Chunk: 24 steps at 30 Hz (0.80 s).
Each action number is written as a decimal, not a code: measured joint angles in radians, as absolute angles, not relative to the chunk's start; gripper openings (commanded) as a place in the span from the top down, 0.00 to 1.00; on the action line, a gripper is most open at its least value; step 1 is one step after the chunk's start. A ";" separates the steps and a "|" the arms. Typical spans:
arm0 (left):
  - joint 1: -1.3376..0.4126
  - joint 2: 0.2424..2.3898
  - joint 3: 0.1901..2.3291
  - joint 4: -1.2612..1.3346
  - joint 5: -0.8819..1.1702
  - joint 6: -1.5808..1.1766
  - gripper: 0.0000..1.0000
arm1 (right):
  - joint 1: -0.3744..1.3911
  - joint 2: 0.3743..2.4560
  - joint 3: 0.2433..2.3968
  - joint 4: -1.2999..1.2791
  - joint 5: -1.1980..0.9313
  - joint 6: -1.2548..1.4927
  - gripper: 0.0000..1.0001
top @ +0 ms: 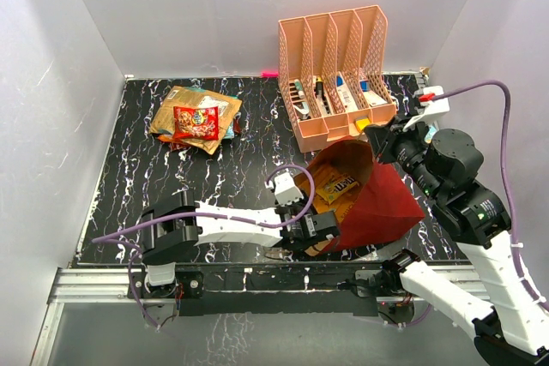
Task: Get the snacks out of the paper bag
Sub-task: Take out the snack from the paper bag.
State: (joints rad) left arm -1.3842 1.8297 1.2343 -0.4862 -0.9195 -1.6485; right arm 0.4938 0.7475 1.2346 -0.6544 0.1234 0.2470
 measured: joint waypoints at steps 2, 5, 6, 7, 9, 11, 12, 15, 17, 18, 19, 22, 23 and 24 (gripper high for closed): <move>-1.382 1.830 1.230 -0.440 -0.938 -1.625 0.66 | 0.494 0.746 1.235 -0.655 0.123 0.250 0.93; -1.371 1.830 1.208 -0.349 -0.951 -1.581 0.63 | 0.494 0.745 1.235 -0.656 0.123 0.257 0.93; -1.366 1.830 1.196 -0.321 -0.952 -1.567 0.61 | 0.494 0.745 1.235 -0.657 0.123 0.259 0.93; -1.361 1.830 1.186 -0.295 -0.955 -1.549 0.60 | 0.493 0.744 1.235 -0.658 0.123 0.262 0.93; -1.348 1.832 1.172 -0.257 -0.961 -1.526 0.55 | 0.493 0.741 1.235 -0.661 0.123 0.265 0.93; -1.338 1.840 1.172 -0.233 -0.965 -1.515 0.54 | 0.493 0.739 1.235 -0.662 0.124 0.265 0.93; -1.333 1.846 1.172 -0.224 -0.967 -1.513 0.54 | 0.493 0.739 1.235 -0.663 0.124 0.265 0.93; -1.315 1.872 1.169 -0.194 -0.968 -1.505 0.56 | 0.494 0.738 1.235 -0.670 0.123 0.266 0.93; -1.302 1.884 1.145 -0.134 -0.963 -1.478 0.57 | 0.494 0.738 1.235 -0.671 0.123 0.266 0.93; -1.297 1.885 1.126 -0.094 -0.961 -1.457 0.58 | 0.494 0.738 1.235 -0.672 0.123 0.266 0.93; -1.295 1.885 1.104 -0.041 -0.960 -1.427 0.58 | 0.494 0.737 1.235 -0.673 0.123 0.266 0.93; -1.283 1.888 1.037 0.153 -0.959 -1.307 0.59 | 0.494 0.737 1.236 -0.678 0.123 0.267 0.93; -1.280 1.892 1.026 0.210 -0.958 -1.268 0.60 | 0.494 0.737 1.236 -0.679 0.123 0.268 0.93; -1.276 1.897 1.008 0.289 -0.953 -1.215 0.60 | 0.494 0.737 1.238 -0.682 0.123 0.268 0.93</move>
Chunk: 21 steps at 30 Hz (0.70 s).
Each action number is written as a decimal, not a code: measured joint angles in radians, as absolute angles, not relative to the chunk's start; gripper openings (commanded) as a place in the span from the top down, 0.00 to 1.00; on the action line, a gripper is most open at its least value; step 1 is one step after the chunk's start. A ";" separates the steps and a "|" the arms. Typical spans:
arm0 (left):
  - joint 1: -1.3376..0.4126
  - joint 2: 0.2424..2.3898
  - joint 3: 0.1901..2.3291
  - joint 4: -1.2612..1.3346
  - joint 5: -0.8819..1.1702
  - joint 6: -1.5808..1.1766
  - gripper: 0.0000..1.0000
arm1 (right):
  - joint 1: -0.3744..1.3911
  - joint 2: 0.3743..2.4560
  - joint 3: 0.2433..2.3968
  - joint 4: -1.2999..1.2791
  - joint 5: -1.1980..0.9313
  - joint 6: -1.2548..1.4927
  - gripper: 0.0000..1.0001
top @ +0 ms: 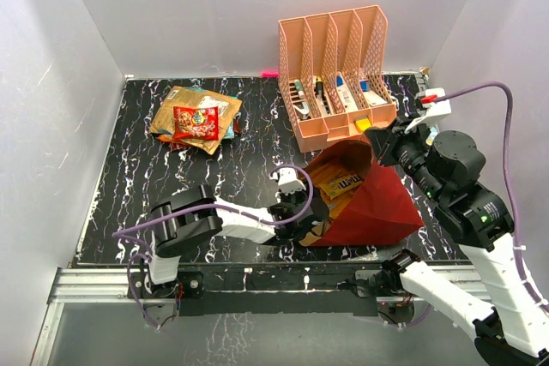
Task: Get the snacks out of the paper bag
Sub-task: Take out the snack from the paper bag.
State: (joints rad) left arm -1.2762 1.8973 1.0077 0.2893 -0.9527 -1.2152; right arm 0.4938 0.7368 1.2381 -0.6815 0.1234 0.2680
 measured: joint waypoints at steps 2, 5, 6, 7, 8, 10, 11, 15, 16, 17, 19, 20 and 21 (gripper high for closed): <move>-1.268 1.913 0.975 0.463 -0.936 -1.098 0.59 | 0.494 0.736 1.242 -0.685 0.124 0.268 0.93; -1.251 1.951 0.945 0.675 -0.893 -0.982 0.67 | 0.493 0.730 1.244 -0.690 0.126 0.268 0.93; -1.245 1.967 0.943 0.727 -0.877 -0.956 0.75 | 0.494 0.727 1.244 -0.693 0.127 0.268 0.93; -1.238 1.981 0.942 0.772 -0.862 -0.930 0.81 | 0.494 0.726 1.245 -0.694 0.127 0.268 0.93; -1.233 1.991 0.942 0.810 -0.848 -0.908 0.87 | 0.494 0.726 1.248 -0.698 0.127 0.268 0.93; -1.225 1.996 0.940 0.862 -0.823 -0.863 0.95 | 0.493 0.727 1.254 -0.708 0.127 0.268 0.93; -1.221 1.996 0.940 0.890 -0.813 -0.836 1.00 | 0.493 0.727 1.257 -0.710 0.128 0.268 0.93; -1.215 1.952 0.913 0.937 -0.758 -0.760 1.00 | 0.493 0.723 1.268 -0.728 0.133 0.267 0.93; -1.215 1.926 0.897 0.932 -0.747 -0.754 1.00 | 0.493 0.717 1.268 -0.731 0.136 0.265 0.93; -1.216 1.893 0.884 0.912 -0.737 -0.753 1.00 | 0.493 0.714 1.267 -0.731 0.138 0.265 0.93; -1.216 1.802 0.876 0.815 -0.713 -0.781 1.00 | 0.493 0.704 1.267 -0.731 0.148 0.263 0.93; -1.216 1.749 0.881 0.752 -0.696 -0.802 1.00 | 0.494 0.698 1.266 -0.731 0.156 0.261 0.93; -1.217 1.698 0.889 0.696 -0.676 -0.820 1.00 | 0.493 0.693 1.266 -0.730 0.164 0.260 0.93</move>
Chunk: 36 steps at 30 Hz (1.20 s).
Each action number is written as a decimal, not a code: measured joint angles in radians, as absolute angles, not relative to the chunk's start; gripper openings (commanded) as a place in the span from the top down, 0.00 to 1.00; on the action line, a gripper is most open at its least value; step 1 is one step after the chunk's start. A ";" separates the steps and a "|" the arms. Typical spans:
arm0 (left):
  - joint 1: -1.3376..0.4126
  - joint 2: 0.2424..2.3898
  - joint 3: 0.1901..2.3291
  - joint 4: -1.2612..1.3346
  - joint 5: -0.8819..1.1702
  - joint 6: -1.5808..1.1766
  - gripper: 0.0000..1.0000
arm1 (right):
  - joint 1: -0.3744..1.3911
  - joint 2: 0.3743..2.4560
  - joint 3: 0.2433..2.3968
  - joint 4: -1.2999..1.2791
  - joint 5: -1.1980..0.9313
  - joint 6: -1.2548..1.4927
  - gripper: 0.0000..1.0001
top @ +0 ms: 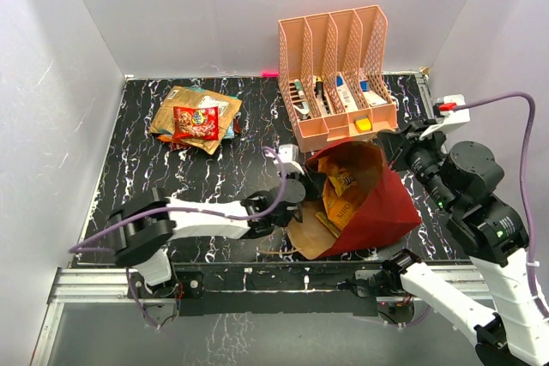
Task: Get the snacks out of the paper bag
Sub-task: Take out the snack from the paper bag.
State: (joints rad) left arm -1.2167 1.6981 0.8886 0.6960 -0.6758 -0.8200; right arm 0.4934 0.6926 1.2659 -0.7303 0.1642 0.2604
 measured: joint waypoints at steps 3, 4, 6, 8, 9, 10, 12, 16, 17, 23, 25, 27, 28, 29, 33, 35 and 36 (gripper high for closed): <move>-1.218 1.561 0.904 0.585 -0.604 -0.865 1.00 | 0.494 0.675 1.261 -0.724 0.185 0.260 0.93; -1.221 1.532 0.907 0.560 -0.588 -0.876 1.00 | 0.494 0.670 1.261 -0.722 0.190 0.260 0.93; -1.224 1.478 0.922 0.488 -0.553 -0.899 1.00 | 0.493 0.665 1.261 -0.714 0.205 0.260 0.93; -1.227 1.452 0.943 0.423 -0.527 -0.910 1.00 | 0.494 0.665 1.261 -0.713 0.219 0.260 0.93; -1.227 1.444 0.956 0.388 -0.516 -0.911 1.00 | 0.494 0.665 1.261 -0.713 0.224 0.260 0.93; -1.227 1.439 0.969 0.356 -0.505 -0.911 1.00 | 0.494 0.665 1.261 -0.714 0.231 0.260 0.93; -1.227 1.432 0.994 0.298 -0.484 -0.899 1.00 | 0.494 0.665 1.261 -0.714 0.243 0.260 0.93; -1.228 1.390 1.033 0.198 -0.421 -0.862 1.00 | 0.494 0.665 1.260 -0.714 0.272 0.260 0.93; -1.228 1.371 1.040 0.183 -0.403 -0.848 1.00 | 0.494 0.665 1.260 -0.714 0.279 0.260 0.93; -1.228 1.299 1.140 0.083 -0.346 -0.789 1.00 | 0.494 0.665 1.247 -0.706 0.294 0.260 0.93; -1.228 1.288 1.182 0.053 -0.333 -0.774 1.00 | 0.494 0.667 1.241 -0.705 0.293 0.261 0.93; -1.228 1.283 1.226 0.014 -0.327 -0.753 1.00 | 0.494 0.667 1.237 -0.704 0.293 0.262 0.93; -1.228 1.283 1.247 -0.004 -0.327 -0.741 1.00 | 0.494 0.667 1.234 -0.703 0.293 0.262 0.93; -1.228 1.285 1.282 -0.038 -0.327 -0.726 1.00 | 0.494 0.667 1.232 -0.702 0.293 0.262 0.93; -1.228 1.301 1.470 -0.169 -0.341 -0.653 1.00 | 0.494 0.666 1.222 -0.699 0.295 0.262 0.93; -1.227 1.315 1.585 -0.220 -0.356 -0.611 1.00 | 0.493 0.660 1.213 -0.696 0.299 0.262 0.93; -1.225 1.320 1.636 -0.243 -0.361 -0.592 1.00 | 0.494 0.658 1.212 -0.697 0.303 0.262 0.93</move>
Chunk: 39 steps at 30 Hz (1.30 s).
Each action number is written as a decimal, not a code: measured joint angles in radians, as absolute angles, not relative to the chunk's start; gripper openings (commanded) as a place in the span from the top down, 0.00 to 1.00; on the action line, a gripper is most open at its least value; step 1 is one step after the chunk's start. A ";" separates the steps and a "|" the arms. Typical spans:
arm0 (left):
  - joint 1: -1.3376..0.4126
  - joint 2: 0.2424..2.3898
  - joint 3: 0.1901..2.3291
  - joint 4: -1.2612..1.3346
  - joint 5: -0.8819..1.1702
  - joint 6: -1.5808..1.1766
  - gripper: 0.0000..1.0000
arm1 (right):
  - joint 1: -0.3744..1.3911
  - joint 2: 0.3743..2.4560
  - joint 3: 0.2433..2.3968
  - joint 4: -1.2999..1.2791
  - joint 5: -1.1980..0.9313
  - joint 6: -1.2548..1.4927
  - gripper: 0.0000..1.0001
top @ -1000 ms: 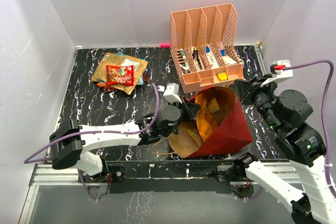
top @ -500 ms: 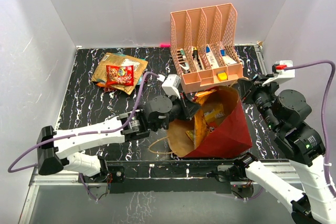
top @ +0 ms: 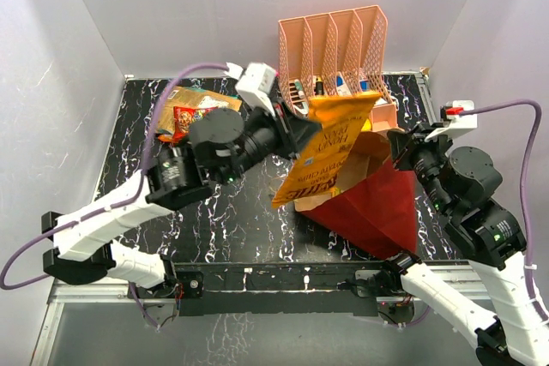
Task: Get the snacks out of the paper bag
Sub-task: Take out the snack from the paper bag, then place the snack at the center of the board.
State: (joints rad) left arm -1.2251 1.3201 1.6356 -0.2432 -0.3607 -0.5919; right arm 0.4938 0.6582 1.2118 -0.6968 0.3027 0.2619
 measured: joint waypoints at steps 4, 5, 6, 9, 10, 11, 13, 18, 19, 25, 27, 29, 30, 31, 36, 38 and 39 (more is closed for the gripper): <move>-1.208 1.362 1.875 -0.365 -0.403 -0.515 1.00 | 0.494 0.647 1.212 -0.694 0.315 0.262 0.93; -1.197 1.375 1.930 -0.400 -0.410 -0.498 1.00 | 0.493 0.643 1.212 -0.694 0.317 0.262 0.93; -1.183 1.388 1.974 -0.428 -0.414 -0.488 1.00 | 0.494 0.640 1.212 -0.694 0.318 0.262 0.93; -1.084 1.446 2.109 -0.527 -0.413 -0.461 1.00 | 0.494 0.633 1.212 -0.695 0.321 0.261 0.93; -1.033 1.470 2.143 -0.560 -0.403 -0.456 1.00 | 0.493 0.632 1.212 -0.695 0.321 0.261 0.93; -0.988 1.490 2.166 -0.587 -0.395 -0.453 1.00 | 0.494 0.629 1.212 -0.695 0.321 0.261 0.93; -0.865 1.539 2.201 -0.643 -0.353 -0.452 1.00 | 0.494 0.626 1.212 -0.696 0.321 0.261 0.93; -0.515 1.629 2.129 -0.686 -0.182 -0.482 1.00 | 0.494 0.619 1.212 -0.701 0.321 0.260 0.93; -0.452 1.638 2.094 -0.682 -0.144 -0.496 1.00 | 0.494 0.617 1.212 -0.703 0.320 0.260 0.93; -0.199 1.709 1.965 -0.615 0.023 -0.625 1.00 | 0.494 0.617 1.212 -0.707 0.319 0.260 0.93; -0.173 1.743 1.964 -0.574 0.060 -0.670 1.00 | 0.494 0.617 1.212 -0.707 0.319 0.260 0.93; -0.166 1.769 1.967 -0.543 0.084 -0.703 1.00 | 0.494 0.617 1.212 -0.707 0.318 0.260 0.93; -0.165 1.783 1.972 -0.529 0.096 -0.719 1.00 | 0.494 0.619 1.212 -0.708 0.317 0.260 0.93; -0.165 1.796 1.979 -0.520 0.103 -0.728 1.00 | 0.494 0.620 1.212 -0.707 0.316 0.260 0.93; -0.165 1.843 2.009 -0.486 0.128 -0.767 1.00 | 0.494 0.630 1.212 -0.709 0.316 0.260 0.93; -0.159 1.843 2.009 -0.474 0.141 -0.780 1.00 | 0.493 0.631 1.212 -0.709 0.316 0.260 0.93; -0.157 1.843 2.009 -0.463 0.153 -0.789 1.00 | 0.494 0.631 1.212 -0.709 0.315 0.260 0.93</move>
